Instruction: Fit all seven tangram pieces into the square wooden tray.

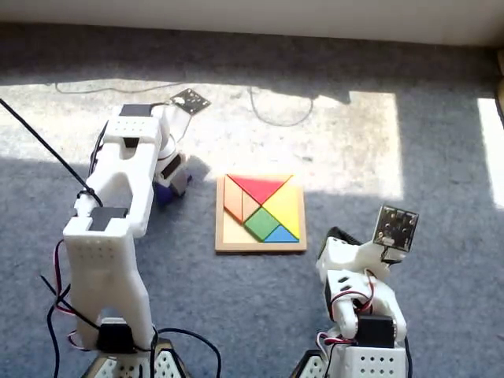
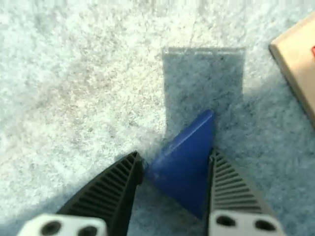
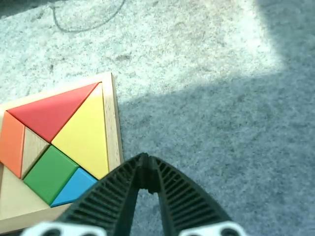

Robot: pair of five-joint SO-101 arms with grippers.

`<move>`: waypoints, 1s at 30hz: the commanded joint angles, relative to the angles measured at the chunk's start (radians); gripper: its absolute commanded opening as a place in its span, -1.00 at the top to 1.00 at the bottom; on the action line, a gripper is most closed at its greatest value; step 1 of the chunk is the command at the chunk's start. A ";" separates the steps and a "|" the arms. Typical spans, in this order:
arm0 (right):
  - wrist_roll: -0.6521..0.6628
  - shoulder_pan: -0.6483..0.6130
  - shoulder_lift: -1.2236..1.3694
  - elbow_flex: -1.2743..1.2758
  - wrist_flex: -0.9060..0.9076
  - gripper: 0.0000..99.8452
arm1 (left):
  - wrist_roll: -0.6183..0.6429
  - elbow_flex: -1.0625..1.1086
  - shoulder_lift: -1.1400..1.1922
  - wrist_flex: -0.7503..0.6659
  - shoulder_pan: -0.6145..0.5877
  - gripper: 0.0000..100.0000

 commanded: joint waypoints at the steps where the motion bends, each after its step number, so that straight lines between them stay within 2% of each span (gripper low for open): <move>1: 0.012 0.010 -0.016 0.119 0.002 0.99 | -0.006 -0.047 0.001 0.035 0.012 0.75; 8: 0.012 0.010 -0.016 0.119 0.002 0.99 | 0.011 -0.071 -0.021 0.140 0.027 0.89; 13: 0.012 0.010 -0.016 0.119 0.002 0.99 | 0.212 -0.122 -0.091 0.218 0.031 0.93; 17: 0.012 0.010 -0.016 0.119 0.002 0.99 | 0.353 -0.125 -0.156 0.278 0.079 0.93; 25: 0.012 0.010 -0.016 0.119 0.002 0.99 | 0.654 -0.130 -0.245 0.388 0.236 0.95; 30: 0.012 0.010 -0.016 0.119 0.002 0.99 | 0.784 -0.122 -0.243 0.387 0.341 0.99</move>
